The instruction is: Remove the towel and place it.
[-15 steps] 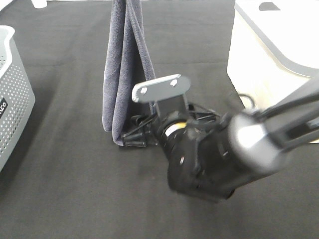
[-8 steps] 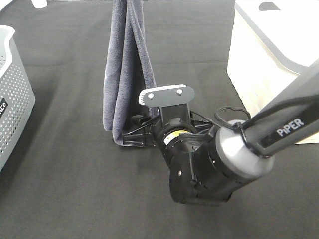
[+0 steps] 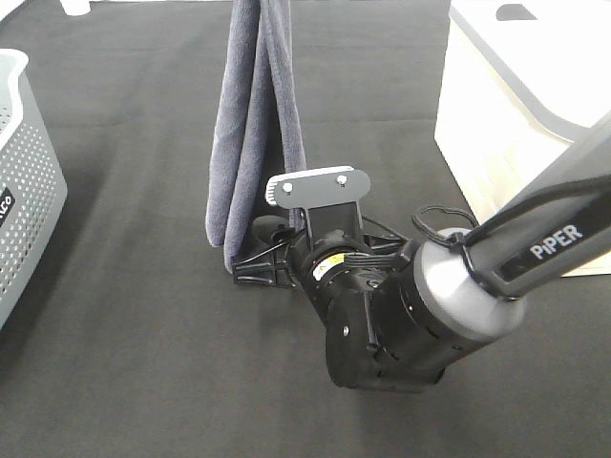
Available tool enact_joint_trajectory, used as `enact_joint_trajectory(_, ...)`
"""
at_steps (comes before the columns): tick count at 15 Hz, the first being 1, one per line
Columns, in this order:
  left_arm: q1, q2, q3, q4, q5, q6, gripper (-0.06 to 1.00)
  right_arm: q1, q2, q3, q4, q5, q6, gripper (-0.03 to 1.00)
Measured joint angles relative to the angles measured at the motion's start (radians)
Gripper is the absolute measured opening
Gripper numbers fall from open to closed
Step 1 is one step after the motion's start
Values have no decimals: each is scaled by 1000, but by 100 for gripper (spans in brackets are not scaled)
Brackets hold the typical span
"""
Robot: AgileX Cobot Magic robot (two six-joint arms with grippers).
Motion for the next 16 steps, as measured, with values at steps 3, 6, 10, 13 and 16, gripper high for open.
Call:
enact_joint_trajectory(3, 0, -16, 0, 12, -4, -47, 0, 0, 0, 0, 0, 0, 6, 27)
enact_joint_trajectory(6, 0, -17, 0, 15, -5, -52, 0, 0, 0, 0, 4, 0, 2, 7)
enact_joint_trajectory(10, 0, -22, 0, 15, -6, -56, 0, 0, -97, 1, 30, 30, -147, 2)
enact_joint_trajectory(13, 13, -62, -6, 35, -30, -74, 0, 0, -203, 1, 111, 153, -369, 2)
enact_joint_trajectory(16, 115, -120, -74, 48, -83, -144, 0, -120, -410, 2, 156, 532, -670, 2)
